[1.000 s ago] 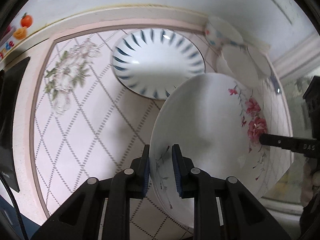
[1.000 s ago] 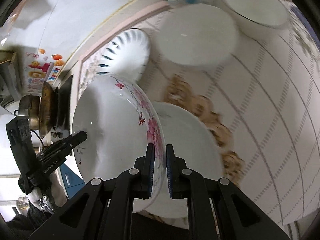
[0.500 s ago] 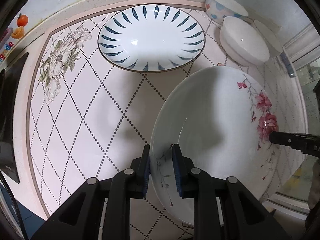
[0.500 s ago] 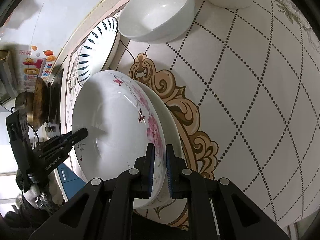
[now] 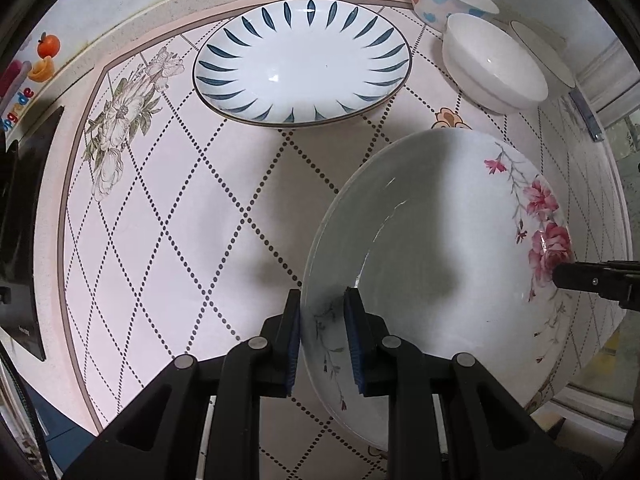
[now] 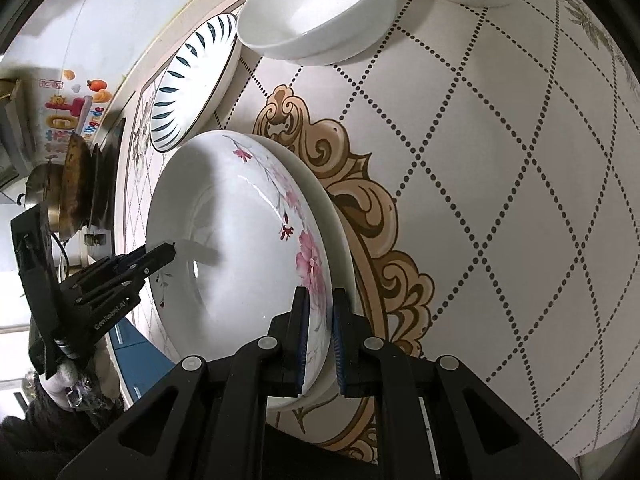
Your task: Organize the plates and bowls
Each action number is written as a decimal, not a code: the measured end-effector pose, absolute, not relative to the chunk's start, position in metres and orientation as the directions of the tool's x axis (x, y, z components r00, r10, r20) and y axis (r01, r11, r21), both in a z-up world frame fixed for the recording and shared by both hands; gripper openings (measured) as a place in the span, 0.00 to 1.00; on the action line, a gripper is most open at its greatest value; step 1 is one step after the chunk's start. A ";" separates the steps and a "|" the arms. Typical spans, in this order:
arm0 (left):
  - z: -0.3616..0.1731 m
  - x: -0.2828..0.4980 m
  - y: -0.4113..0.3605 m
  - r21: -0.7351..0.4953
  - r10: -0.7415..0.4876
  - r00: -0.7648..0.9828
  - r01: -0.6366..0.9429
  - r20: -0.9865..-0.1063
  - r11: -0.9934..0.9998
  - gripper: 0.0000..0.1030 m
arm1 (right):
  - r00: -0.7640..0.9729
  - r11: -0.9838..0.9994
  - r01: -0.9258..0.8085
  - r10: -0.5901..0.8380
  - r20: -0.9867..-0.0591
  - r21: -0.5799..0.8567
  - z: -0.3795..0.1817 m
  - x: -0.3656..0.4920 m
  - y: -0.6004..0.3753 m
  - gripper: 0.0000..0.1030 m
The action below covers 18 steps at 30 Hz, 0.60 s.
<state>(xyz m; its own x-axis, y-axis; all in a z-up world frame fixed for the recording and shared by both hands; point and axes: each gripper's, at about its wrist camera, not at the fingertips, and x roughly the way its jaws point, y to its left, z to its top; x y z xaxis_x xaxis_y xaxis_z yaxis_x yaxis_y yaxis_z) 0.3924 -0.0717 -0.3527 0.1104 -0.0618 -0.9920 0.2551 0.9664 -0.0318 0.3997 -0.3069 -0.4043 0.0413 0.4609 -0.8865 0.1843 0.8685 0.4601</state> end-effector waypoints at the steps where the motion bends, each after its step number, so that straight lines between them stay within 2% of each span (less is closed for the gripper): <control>1: -0.352 0.391 -0.069 -0.033 -0.062 0.110 0.254 -0.992 0.967 0.18 | 0.036 0.866 0.195 0.462 -0.886 0.460 -0.404 0.400 -0.308 0.15; 8: -0.348 0.385 -0.057 -0.033 -0.060 0.115 0.220 -0.992 0.975 0.18 | -0.016 0.873 0.184 0.461 -0.887 0.451 -0.395 0.400 -0.309 0.20; 10: -0.338 0.386 -0.045 -0.052 -0.077 0.119 0.194 -0.990 0.980 0.18 | -0.033 0.882 0.181 0.447 -0.894 0.435 -0.391 0.400 -0.311 0.24; 14: -0.304 0.402 -0.025 -0.091 -0.113 0.163 0.141 -0.980 0.986 0.19 | -0.006 0.874 0.200 0.454 -0.891 0.444 -0.372 0.405 -0.320 0.24; 18: -0.283 0.445 -0.015 -0.116 -0.139 0.225 0.109 -0.965 0.987 0.33 | 0.090 0.835 0.208 0.502 -0.860 0.509 -0.336 0.427 -0.317 0.27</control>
<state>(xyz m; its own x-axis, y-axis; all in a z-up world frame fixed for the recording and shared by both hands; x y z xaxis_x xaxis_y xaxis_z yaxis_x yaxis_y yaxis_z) 0.4448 -0.0147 -0.2825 0.2246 -0.1386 -0.9645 0.1094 0.9872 -0.1164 0.4268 -0.3174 -0.3360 0.0897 0.5023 -0.8600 0.2079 0.8350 0.5094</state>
